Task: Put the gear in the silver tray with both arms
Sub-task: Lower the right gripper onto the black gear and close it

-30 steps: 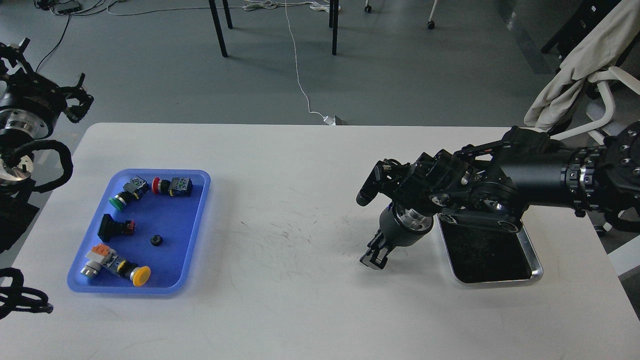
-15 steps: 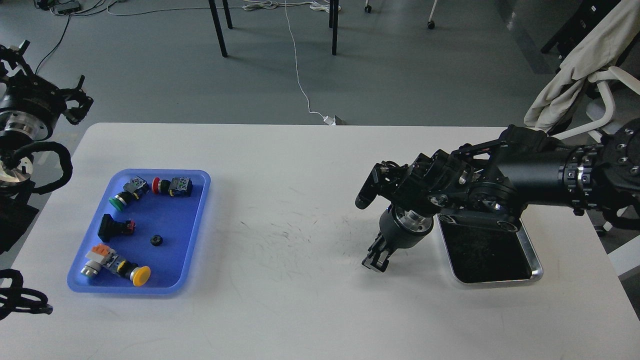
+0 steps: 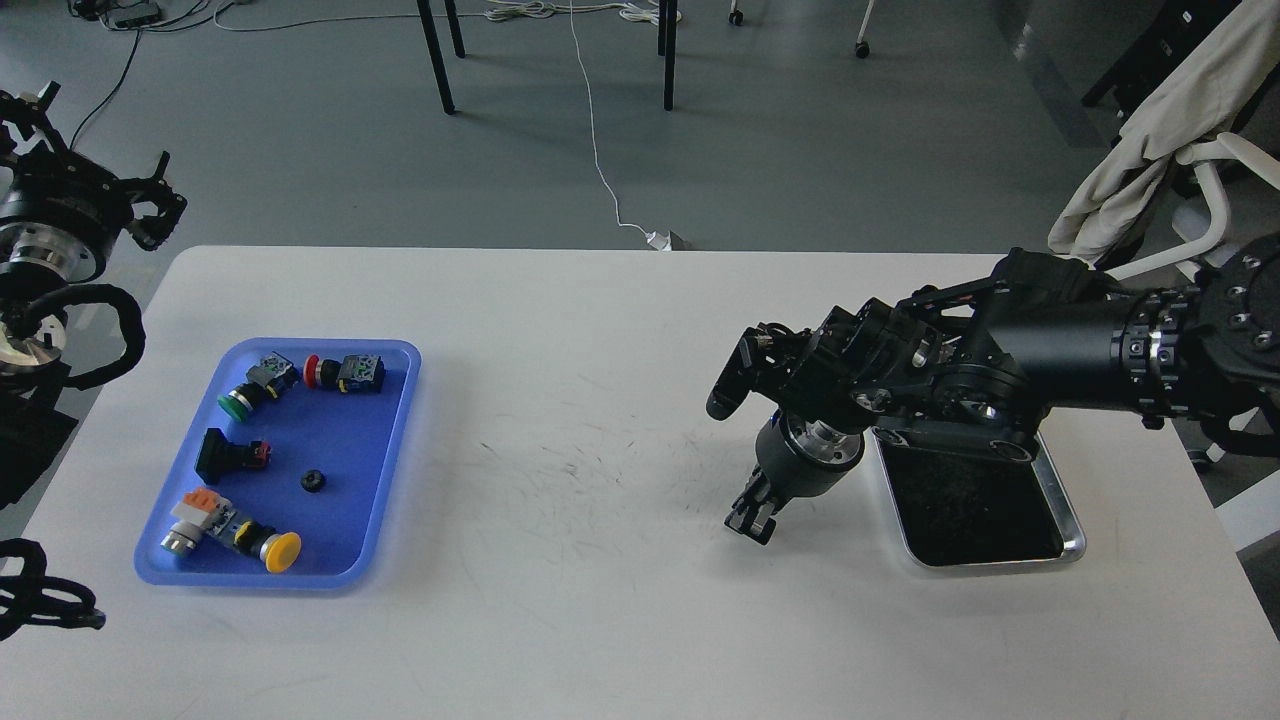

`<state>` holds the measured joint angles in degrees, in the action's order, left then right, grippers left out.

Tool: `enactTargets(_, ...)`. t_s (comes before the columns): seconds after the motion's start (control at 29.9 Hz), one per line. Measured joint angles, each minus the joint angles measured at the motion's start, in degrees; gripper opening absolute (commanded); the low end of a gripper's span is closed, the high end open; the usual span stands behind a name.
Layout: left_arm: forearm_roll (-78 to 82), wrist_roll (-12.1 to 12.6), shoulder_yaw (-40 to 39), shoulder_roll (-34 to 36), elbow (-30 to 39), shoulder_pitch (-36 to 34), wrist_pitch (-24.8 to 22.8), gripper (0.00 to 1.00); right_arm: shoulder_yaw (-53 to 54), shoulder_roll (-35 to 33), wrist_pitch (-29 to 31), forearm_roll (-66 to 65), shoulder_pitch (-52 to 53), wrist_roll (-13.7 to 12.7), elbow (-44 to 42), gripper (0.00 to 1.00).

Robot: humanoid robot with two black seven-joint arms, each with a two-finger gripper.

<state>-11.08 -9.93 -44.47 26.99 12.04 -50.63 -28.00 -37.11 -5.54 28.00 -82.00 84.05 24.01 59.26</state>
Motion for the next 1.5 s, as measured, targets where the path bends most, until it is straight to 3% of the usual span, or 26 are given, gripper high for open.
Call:
enactTargets(0.1, 0.0, 0.0, 0.0, 0.0, 0.0, 0.0, 0.0, 0.99, 0.03, 0.0, 0.01, 0.12, 0.97, 0.44, 0.45, 0.16)
enactTargets(0.23, 0.0, 0.0, 0.0, 0.0, -0.02, 0.0, 0.0, 0.99, 0.03, -0.07, 0.01, 0.09, 1.53, 1.27, 0.73, 0.18)
enactTargets(0.4, 0.0, 0.0, -0.02, 0.0, -0.04, 0.0, 0.0, 0.99, -0.05, -0.19, 0.01, 0.04, 1.44, 1.39, 0.75, 0.35)
enactTargets(0.67, 0.0, 0.0, -0.02, 0.0, -0.08, 0.0, 0.0, 0.99, -0.28, -0.52, 0.01, 0.3, 1.87, 1.39, 0.66, 0.45)
enactTargets(1.5, 0.0, 0.0, 0.0, -0.02, -0.09, 0.53, 0.0, 0.99, -2.09, -0.51, 0.01, 0.88, 1.91, 1.71, 1.26, 0.43)
